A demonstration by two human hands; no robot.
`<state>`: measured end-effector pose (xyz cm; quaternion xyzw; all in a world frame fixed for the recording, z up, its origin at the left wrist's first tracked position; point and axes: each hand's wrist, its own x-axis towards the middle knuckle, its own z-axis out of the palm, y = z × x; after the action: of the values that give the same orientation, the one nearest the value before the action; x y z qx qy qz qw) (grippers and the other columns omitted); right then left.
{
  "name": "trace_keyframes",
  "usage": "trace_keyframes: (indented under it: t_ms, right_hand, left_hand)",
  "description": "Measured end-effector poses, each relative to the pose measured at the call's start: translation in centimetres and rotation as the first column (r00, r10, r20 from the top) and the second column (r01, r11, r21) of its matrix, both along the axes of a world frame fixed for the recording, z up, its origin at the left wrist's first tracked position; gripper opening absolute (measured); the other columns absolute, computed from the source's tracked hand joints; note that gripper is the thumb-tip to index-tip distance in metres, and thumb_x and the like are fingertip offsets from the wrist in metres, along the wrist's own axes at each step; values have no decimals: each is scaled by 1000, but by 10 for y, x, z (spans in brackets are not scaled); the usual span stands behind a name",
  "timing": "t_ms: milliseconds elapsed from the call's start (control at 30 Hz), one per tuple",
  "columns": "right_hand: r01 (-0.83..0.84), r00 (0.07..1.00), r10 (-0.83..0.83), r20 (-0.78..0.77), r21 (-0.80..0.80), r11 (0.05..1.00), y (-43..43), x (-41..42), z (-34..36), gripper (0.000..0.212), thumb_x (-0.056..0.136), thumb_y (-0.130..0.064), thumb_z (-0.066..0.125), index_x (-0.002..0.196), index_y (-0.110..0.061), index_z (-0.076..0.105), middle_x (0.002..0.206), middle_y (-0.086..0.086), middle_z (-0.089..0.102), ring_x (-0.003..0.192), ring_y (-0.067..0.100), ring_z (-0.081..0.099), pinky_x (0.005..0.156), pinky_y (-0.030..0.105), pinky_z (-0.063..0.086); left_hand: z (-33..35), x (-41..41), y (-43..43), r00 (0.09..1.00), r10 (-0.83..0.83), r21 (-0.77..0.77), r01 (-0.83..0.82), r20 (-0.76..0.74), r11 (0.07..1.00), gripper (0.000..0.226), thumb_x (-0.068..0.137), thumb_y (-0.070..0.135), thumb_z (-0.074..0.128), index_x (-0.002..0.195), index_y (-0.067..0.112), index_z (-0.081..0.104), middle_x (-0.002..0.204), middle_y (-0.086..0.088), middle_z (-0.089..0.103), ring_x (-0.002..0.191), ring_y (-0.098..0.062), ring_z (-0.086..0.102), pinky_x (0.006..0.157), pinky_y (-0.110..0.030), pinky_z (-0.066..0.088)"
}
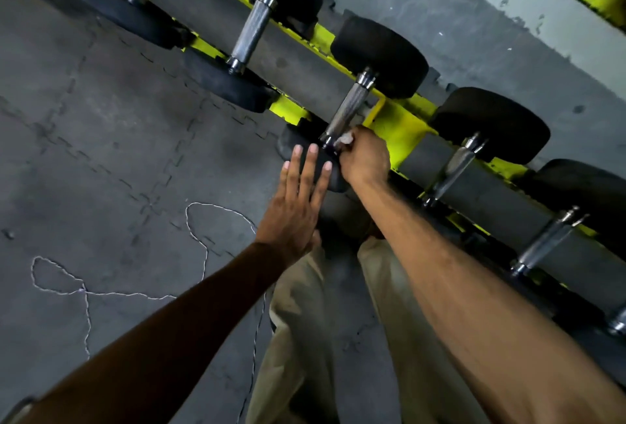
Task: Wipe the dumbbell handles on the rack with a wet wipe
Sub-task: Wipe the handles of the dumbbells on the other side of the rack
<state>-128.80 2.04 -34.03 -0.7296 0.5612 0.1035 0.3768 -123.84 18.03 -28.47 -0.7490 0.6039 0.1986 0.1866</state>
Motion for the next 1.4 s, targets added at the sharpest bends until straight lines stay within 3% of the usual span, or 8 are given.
trace_keyframes:
  t_ms: [300, 500, 600, 700, 800, 1167, 1300, 1400]
  right_hand:
    - [476, 132, -991, 27, 875, 88, -68, 36, -11, 31, 100, -6, 33, 78, -6, 55, 58, 10, 64, 52, 20, 65, 52, 28, 54]
    - [555, -71, -982, 178, 825, 109, -47, 45, -22, 17, 92, -6, 49, 79, -13, 57, 59, 3, 59, 48, 13, 56, 48, 21, 44]
    - [733, 21, -924, 381, 622, 273, -28, 39, -24, 17, 84, -9, 67, 78, -21, 56, 69, 3, 58, 57, 15, 52, 53, 26, 43]
    - [670, 647, -518, 560, -92, 737, -15, 28, -28, 5, 80, -14, 64, 80, -19, 62, 84, 8, 64, 75, 25, 59, 67, 39, 48]
    - [182, 951, -7, 309, -542, 821, -13, 9, -25, 16, 87, -16, 58, 101, -13, 66, 112, 10, 62, 97, 32, 60, 69, 36, 45]
    - [-552, 817, 540, -200, -541, 635, -55, 17, -5, 28, 92, -20, 45, 114, -18, 62, 129, 0, 61, 85, 32, 68, 57, 35, 45]
    - [-875, 474, 877, -78, -151, 459, -50, 39, 12, 21, 94, -25, 47, 104, -22, 66, 113, 8, 67, 104, 33, 65, 76, 40, 54]
    - [-801, 597, 774, -211, -206, 562, -72, 35, 22, 22, 95, -25, 53, 114, -22, 63, 120, 5, 64, 109, 34, 65, 83, 44, 54]
  left_hand:
    - [-7, 1, 4, 998, 0, -55, -4, -68, 999, 112, 87, 39, 59, 161, -4, -14, 163, -38, -23, 153, -58, -14, 127, -62, 11]
    - [-4, 8, 6, 996, -51, -47, 47, -80, 998, 115, 88, 45, 60, 162, -2, -14, 163, -38, -25, 154, -57, -14, 128, -60, 10]
    - [-1, 13, 8, 994, -64, -48, 60, -84, 997, 110, 89, 39, 58, 162, -1, -15, 163, -37, -25, 154, -57, -15, 128, -60, 10]
    - [1, 15, 7, 994, -67, -60, 62, -92, 996, 109, 88, 35, 56, 162, 0, -15, 164, -37, -24, 154, -56, -14, 128, -59, 11]
    - [1, 16, 7, 992, -65, -61, 59, -112, 996, 108, 87, 32, 56, 163, 0, -14, 164, -36, -24, 154, -56, -15, 128, -59, 12]
    - [1, 18, 7, 991, -116, -23, 115, -70, 993, 118, 87, 46, 61, 161, -1, -18, 161, -38, -29, 153, -57, -17, 127, -60, 12]
    - [1, 17, 7, 993, -109, -21, 108, -40, 994, 113, 87, 42, 57, 162, -1, -16, 161, -39, -27, 153, -58, -14, 127, -60, 13]
    - [1, 15, 7, 993, -115, -10, 114, -40, 993, 113, 87, 43, 56, 162, -1, -16, 161, -40, -28, 153, -58, -14, 127, -60, 13]
